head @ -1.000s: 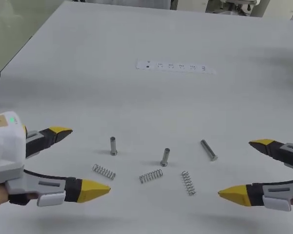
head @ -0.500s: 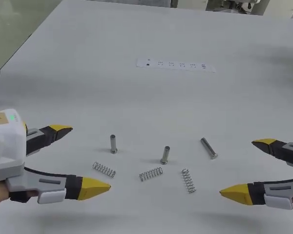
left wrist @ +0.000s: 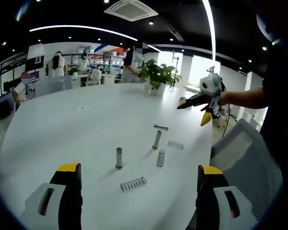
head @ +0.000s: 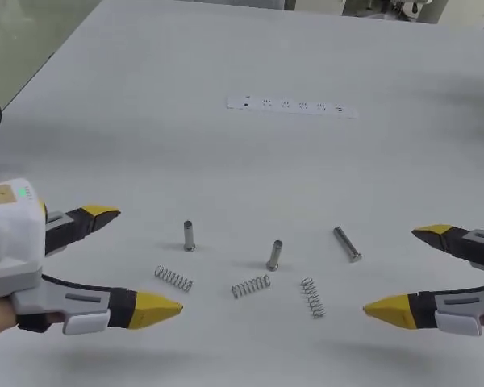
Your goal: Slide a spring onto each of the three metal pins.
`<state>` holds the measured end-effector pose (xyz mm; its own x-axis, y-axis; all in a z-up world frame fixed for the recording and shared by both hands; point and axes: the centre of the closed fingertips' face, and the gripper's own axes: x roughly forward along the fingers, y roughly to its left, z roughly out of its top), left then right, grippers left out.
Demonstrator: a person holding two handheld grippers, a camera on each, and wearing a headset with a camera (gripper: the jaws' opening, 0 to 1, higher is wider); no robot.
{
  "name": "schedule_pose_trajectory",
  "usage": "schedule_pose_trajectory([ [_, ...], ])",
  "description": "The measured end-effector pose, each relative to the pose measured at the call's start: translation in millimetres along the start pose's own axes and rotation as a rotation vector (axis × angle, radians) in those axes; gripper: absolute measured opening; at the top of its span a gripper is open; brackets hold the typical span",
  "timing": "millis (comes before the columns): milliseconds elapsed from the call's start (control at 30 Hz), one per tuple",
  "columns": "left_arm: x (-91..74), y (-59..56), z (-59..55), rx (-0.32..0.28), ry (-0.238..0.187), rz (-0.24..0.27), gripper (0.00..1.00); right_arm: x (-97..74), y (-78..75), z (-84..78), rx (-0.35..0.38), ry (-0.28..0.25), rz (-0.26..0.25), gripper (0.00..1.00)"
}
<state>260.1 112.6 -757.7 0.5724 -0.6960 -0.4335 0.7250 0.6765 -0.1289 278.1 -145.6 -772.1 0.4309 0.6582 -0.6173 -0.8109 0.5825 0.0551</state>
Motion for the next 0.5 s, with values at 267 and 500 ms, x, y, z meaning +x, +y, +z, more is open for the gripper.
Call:
schedule_pose_trajectory([
  [267,2.1,4.1,10.0,0.012,-0.017,0.004,0.98,4.7,-9.1,-0.3,-0.006,0.034,0.004,0.84],
  [500,3.1,4.4,9.8,0.012,-0.015,0.003,0.98,9.1,-15.7,6.2,-0.005,0.034,0.001,0.83],
])
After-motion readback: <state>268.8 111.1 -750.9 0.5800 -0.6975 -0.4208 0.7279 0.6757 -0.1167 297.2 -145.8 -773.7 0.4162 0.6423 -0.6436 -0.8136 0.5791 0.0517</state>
